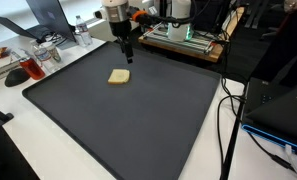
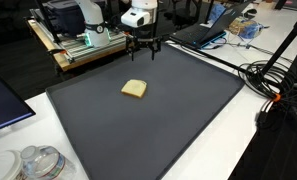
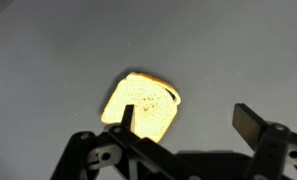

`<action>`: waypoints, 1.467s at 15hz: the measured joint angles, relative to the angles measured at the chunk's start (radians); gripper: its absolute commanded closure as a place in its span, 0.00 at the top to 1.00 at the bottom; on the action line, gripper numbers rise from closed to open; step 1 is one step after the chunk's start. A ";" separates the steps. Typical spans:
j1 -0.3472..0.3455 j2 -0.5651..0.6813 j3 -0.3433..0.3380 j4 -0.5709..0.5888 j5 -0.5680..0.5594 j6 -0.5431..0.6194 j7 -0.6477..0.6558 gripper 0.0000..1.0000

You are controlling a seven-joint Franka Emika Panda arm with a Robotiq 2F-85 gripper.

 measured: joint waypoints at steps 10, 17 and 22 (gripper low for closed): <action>0.006 0.089 -0.023 0.030 -0.004 0.030 0.018 1.00; 0.080 0.269 -0.100 0.112 -0.013 0.097 0.135 1.00; 0.120 0.341 -0.136 0.169 -0.010 0.097 0.263 1.00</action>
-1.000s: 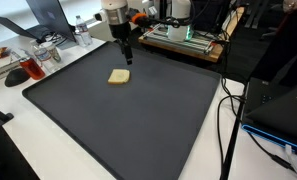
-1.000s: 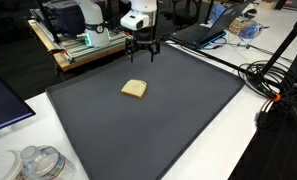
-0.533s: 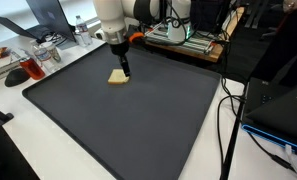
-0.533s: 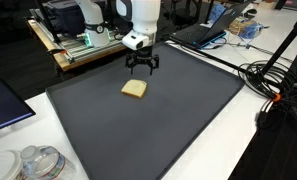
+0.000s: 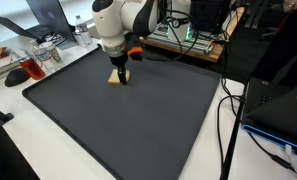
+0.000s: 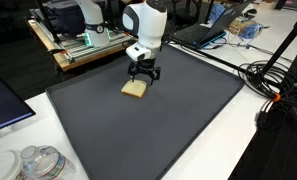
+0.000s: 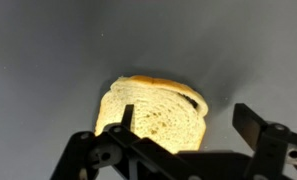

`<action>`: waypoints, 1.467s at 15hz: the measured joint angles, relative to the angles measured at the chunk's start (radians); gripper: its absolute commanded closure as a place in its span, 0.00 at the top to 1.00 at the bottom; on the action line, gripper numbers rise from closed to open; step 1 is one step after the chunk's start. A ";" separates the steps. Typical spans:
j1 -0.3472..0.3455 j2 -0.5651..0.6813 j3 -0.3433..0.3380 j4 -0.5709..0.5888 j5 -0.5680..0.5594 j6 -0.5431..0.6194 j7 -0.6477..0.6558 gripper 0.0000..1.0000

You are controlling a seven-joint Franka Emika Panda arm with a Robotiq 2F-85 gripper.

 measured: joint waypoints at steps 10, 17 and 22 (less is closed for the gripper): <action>-0.017 0.029 -0.007 0.016 0.051 0.000 0.063 0.60; -0.020 0.030 -0.003 0.025 0.083 0.028 0.063 0.10; -0.020 0.030 -0.007 0.026 0.084 0.029 0.062 0.02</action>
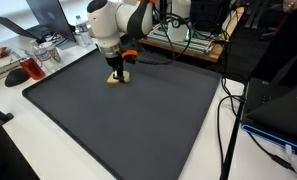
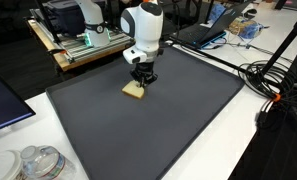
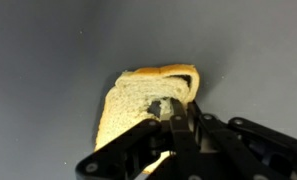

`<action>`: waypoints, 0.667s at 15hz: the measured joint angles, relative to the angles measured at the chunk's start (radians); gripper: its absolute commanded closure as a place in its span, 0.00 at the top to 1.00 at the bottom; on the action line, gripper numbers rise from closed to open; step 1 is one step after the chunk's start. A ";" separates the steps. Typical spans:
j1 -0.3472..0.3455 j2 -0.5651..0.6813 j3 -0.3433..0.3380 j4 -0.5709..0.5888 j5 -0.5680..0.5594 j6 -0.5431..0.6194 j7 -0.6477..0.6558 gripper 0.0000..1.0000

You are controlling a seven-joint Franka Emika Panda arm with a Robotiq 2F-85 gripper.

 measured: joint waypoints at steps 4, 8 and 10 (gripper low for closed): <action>0.000 0.000 0.000 0.001 0.000 0.000 -0.002 0.01; 0.000 0.000 0.000 0.001 0.000 0.000 -0.006 0.01; 0.000 0.000 0.000 0.001 0.000 0.000 -0.010 0.01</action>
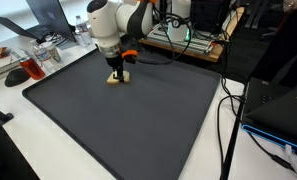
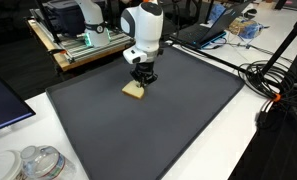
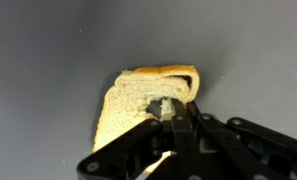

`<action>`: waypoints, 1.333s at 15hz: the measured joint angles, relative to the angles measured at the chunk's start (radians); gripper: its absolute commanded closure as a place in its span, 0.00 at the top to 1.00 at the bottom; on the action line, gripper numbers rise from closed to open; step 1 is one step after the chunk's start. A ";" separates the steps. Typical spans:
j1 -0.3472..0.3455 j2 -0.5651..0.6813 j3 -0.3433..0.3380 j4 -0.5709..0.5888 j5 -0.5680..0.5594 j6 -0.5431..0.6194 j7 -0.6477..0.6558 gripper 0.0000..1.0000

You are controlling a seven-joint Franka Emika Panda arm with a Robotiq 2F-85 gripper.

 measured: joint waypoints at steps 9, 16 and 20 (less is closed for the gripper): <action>0.000 0.000 0.001 0.000 -0.001 0.000 -0.013 0.39; 0.006 -0.011 0.013 0.000 -0.001 0.000 -0.052 0.87; 0.019 -0.035 0.013 0.000 -0.009 -0.001 -0.057 1.00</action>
